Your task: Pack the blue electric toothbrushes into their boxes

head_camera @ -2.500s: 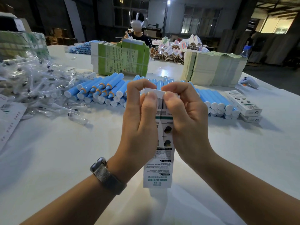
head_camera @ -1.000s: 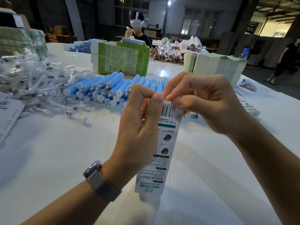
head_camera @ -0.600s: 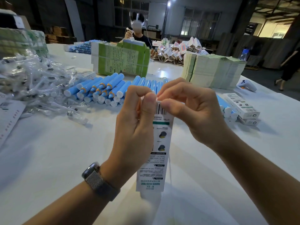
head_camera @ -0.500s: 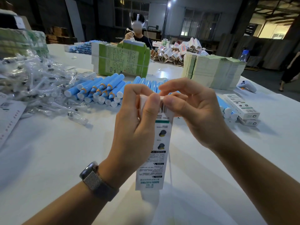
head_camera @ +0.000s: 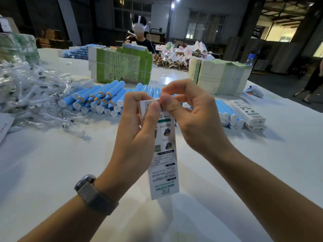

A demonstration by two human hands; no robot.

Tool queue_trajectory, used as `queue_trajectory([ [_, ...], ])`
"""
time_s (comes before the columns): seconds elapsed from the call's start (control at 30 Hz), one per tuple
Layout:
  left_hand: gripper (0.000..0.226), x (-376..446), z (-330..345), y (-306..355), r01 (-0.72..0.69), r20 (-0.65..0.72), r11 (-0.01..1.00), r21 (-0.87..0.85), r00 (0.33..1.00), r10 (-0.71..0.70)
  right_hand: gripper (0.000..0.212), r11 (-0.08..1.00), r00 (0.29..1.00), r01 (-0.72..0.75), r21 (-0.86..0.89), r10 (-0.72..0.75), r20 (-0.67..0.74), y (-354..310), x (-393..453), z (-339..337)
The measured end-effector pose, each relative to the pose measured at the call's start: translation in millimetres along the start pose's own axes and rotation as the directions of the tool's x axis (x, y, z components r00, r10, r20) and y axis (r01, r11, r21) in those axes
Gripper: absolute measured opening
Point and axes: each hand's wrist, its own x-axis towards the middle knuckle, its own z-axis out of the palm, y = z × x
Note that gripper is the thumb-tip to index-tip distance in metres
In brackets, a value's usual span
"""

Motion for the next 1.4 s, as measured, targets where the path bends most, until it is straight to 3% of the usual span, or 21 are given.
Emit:
queue_trajectory([
  [0.07, 0.011, 2.2, 2.9, 2.2, 0.032, -0.039, 0.999, -0.024, 0.999, -0.033, 0.022, 0.982, 1.000, 0.012, -0.190, -0.011, 0.003, -2.3, -4.0, 3.6],
  [0.17, 0.012, 6.6, 0.2, 8.9, 0.155, -0.047, 0.961, -0.230, 0.984, -0.170, 0.071, 0.939, 0.981, -0.028, -0.342, 0.090, 0.169, -6.0, -12.4, 9.5],
  [0.27, 0.017, 6.5, -3.2, 9.8, 0.288, 0.138, 0.871, -0.398, 0.958, -0.253, 0.096, 0.908, 0.966, -0.056, -0.415, 0.154, 0.208, -9.2, -15.0, 10.1],
  [0.37, 0.030, 3.3, -1.7, 5.0, 0.272, 0.250, 0.894, -0.356, 0.950, -0.190, 0.091, 0.889, 0.977, -0.077, -0.451, 0.158, 0.144, -9.0, -10.9, -2.2],
  [0.5, 0.038, 3.5, -11.1, -12.5, 0.098, 0.277, 0.995, -0.029, 0.957, -0.086, 0.090, 0.800, 0.955, -0.230, -0.554, 0.295, 0.029, 8.3, -4.6, -51.2],
  [0.57, 0.036, 2.9, -15.6, -26.3, 0.064, 0.309, 0.996, 0.054, 0.948, -0.078, 0.080, 0.679, 0.913, -0.341, -0.650, 0.403, -0.059, 26.0, -7.4, -84.4],
  [0.67, 0.048, 0.1, -4.7, -42.8, -0.012, 0.398, 0.993, 0.118, 0.917, -0.037, 0.058, 0.389, 0.814, -0.462, -0.797, 0.542, -0.208, 60.0, -19.7, -139.7],
  [0.83, 0.045, -1.9, 34.1, -42.0, -0.179, 0.551, 0.979, 0.094, 0.829, 0.098, 0.029, -0.007, 0.567, -0.613, -0.790, 0.693, -0.446, 111.2, -67.7, -230.7],
  [0.93, 0.040, -15.2, 44.5, -39.3, -0.227, 0.617, 0.968, 0.105, 0.779, 0.115, 0.039, -0.114, 0.502, -0.647, -0.754, 0.681, -0.533, 132.5, -96.3, -269.1],
  [1.1, 0.023, -28.1, 51.6, -20.7, -0.210, 0.662, 0.971, 0.112, 0.745, 0.085, 0.045, -0.221, 0.477, -0.659, -0.719, 0.617, -0.626, 147.0, -106.8, -296.3],
  [1.2, 0.024, -26.0, 50.5, -8.8, -0.172, 0.666, 0.978, 0.119, 0.744, 0.050, 0.046, -0.213, 0.520, -0.643, -0.736, 0.584, -0.623, 147.6, -111.5, -287.8],
  [1.27, 0.026, -23.5, 48.7, -3.2, -0.157, 0.664, 0.979, 0.132, 0.747, 0.030, 0.045, -0.124, 0.617, -0.614, -0.780, 0.541, -0.571, 140.1, -106.3, -266.6],
  [1.33, 0.027, -19.0, 45.6, 0.8, -0.121, 0.635, 0.982, 0.148, 0.773, 0.000, 0.038, 0.042, 0.761, -0.526, -0.850, 0.471, -0.447, 126.5, -89.5, -232.3],
  [1.4, 0.023, -11.6, 40.5, 4.6, -0.104, 0.596, 0.979, 0.174, 0.803, -0.021, 0.021, 0.296, 0.869, -0.420, -0.858, 0.403, -0.287, 104.6, -69.4, -185.8],
])
